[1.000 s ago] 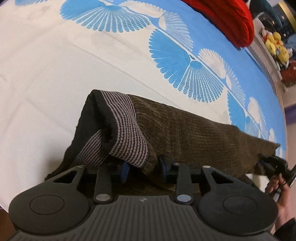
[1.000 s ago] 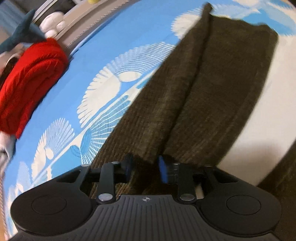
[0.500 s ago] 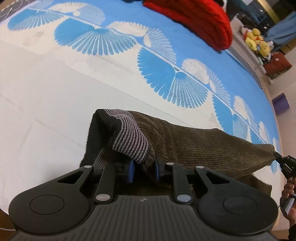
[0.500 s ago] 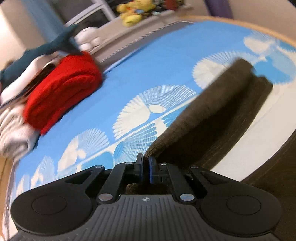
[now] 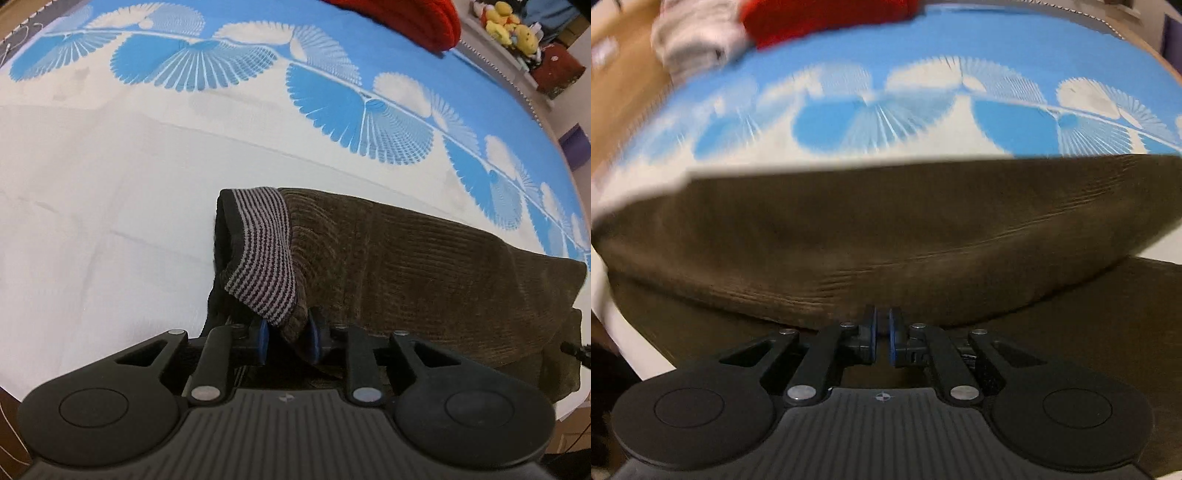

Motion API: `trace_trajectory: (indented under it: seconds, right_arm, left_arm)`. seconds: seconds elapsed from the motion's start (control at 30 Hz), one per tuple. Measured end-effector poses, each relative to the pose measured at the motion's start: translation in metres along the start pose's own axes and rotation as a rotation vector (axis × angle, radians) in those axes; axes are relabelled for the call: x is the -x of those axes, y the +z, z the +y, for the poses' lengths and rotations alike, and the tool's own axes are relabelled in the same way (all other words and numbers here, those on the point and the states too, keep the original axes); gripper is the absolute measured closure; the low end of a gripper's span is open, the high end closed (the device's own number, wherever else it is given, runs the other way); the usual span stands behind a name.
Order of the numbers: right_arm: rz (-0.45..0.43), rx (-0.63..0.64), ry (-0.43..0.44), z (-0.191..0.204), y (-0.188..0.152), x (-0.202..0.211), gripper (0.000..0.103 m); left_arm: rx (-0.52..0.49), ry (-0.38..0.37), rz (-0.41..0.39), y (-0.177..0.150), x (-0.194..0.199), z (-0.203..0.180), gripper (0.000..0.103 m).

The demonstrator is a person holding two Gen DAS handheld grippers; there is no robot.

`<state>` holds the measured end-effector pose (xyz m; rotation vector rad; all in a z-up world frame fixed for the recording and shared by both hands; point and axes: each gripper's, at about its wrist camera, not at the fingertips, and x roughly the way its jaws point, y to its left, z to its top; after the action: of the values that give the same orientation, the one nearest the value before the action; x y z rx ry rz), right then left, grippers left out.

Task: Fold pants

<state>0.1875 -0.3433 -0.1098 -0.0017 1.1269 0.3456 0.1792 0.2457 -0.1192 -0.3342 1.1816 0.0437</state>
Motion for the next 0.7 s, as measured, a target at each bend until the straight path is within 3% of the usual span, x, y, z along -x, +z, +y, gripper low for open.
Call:
trace_trajectory:
  seconds: [0.1, 0.37, 0.47, 0.57, 0.63, 0.7]
  right_arm:
    - [0.007, -0.054, 0.004, -0.015, -0.001, 0.0, 0.095]
    - [-0.13, -0.293, -0.037, -0.069, -0.005, 0.016, 0.095]
    - [-0.18, -0.427, -0.078, -0.095, -0.003, 0.018, 0.094]
    - [-0.255, -0.566, -0.163, -0.12, -0.008, 0.027, 0.087]
    - [-0.333, -0.693, -0.239, -0.139, -0.014, 0.037, 0.083]
    - [-0.411, -0.838, -0.283, -0.159, -0.024, 0.046, 0.08]
  left_arm:
    - [0.021, 0.01, 0.018, 0.003, -0.006, 0.001, 0.076]
    - [-0.001, 0.056, 0.114, 0.003, -0.029, -0.004, 0.059]
    - [-0.002, 0.062, 0.13, 0.003, -0.034, -0.005, 0.053]
    - [-0.009, 0.071, 0.134, 0.004, -0.036, -0.007, 0.049]
    - [-0.012, 0.077, 0.121, 0.005, -0.035, -0.008, 0.052]
    - [-0.004, 0.094, 0.078, 0.009, -0.03, -0.008, 0.076]
